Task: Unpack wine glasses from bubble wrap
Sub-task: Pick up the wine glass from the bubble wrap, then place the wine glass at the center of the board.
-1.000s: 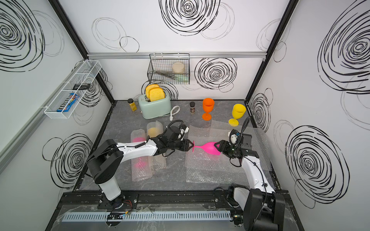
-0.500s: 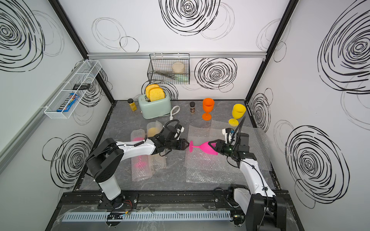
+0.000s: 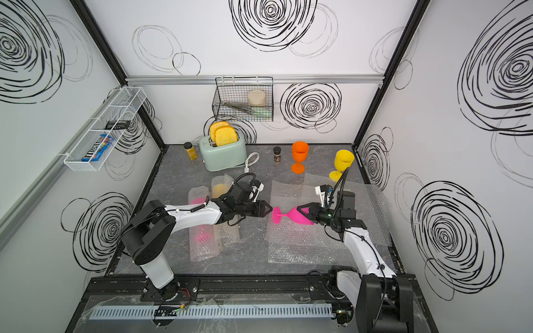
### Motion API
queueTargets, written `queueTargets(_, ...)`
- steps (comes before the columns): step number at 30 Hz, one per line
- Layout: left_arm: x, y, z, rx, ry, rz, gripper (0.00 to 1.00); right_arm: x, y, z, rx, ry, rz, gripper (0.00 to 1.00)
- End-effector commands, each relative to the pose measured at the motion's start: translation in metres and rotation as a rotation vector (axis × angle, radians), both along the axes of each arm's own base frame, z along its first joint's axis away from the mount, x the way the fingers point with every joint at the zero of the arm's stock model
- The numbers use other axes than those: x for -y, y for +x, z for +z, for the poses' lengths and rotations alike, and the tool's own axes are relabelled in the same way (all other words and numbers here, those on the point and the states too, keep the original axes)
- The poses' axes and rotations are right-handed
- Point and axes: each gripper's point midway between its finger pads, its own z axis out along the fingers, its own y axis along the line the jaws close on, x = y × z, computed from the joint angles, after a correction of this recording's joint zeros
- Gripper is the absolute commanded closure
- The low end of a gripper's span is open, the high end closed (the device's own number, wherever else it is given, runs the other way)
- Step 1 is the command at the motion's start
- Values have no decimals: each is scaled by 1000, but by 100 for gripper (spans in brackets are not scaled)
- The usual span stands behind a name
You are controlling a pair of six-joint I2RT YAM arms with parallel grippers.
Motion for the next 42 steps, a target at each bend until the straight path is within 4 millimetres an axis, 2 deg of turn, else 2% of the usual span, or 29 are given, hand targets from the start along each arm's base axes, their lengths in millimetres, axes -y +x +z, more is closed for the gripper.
queueTargets(1, -11, 12, 28, 57, -58, 42, 50, 0, 7, 15, 48, -56, -2, 81)
queueTargets(6, -30, 16, 38, 75, -57, 79, 50, -1, 15, 12, 30, -123, -8, 93)
queueTargets(11, -44, 18, 46, 88, -64, 105, 50, -11, 22, 10, 24, -214, 11, 97)
queueTargets(16, -62, 19, 56, 103, -75, 139, 50, -24, 40, 26, 69, -327, 39, 99)
queueTargets(19, -78, 21, 63, 116, -72, 167, 50, -40, 54, 38, 99, -426, 90, 99)
queueTargets(24, -108, 25, 70, 135, -50, 226, 50, -66, 85, 42, 124, -612, 135, 100)
queueTargets(30, -124, 23, 69, 132, -43, 257, 50, -94, 137, 58, 204, -813, 142, 100)
queueTargets(33, -129, 20, 68, 132, -37, 263, 50, -92, 165, 63, 200, -921, 108, 100)
queueTargets(36, -132, 19, 67, 129, -39, 267, 50, -82, 190, 65, 173, -1040, 66, 100)
queueTargets(39, -131, 18, 66, 125, -43, 266, 50, -78, 205, 62, 148, -1100, 64, 100)
queueTargets(42, -130, 18, 64, 122, -48, 263, 50, -81, 214, 58, 140, -1056, 100, 100)
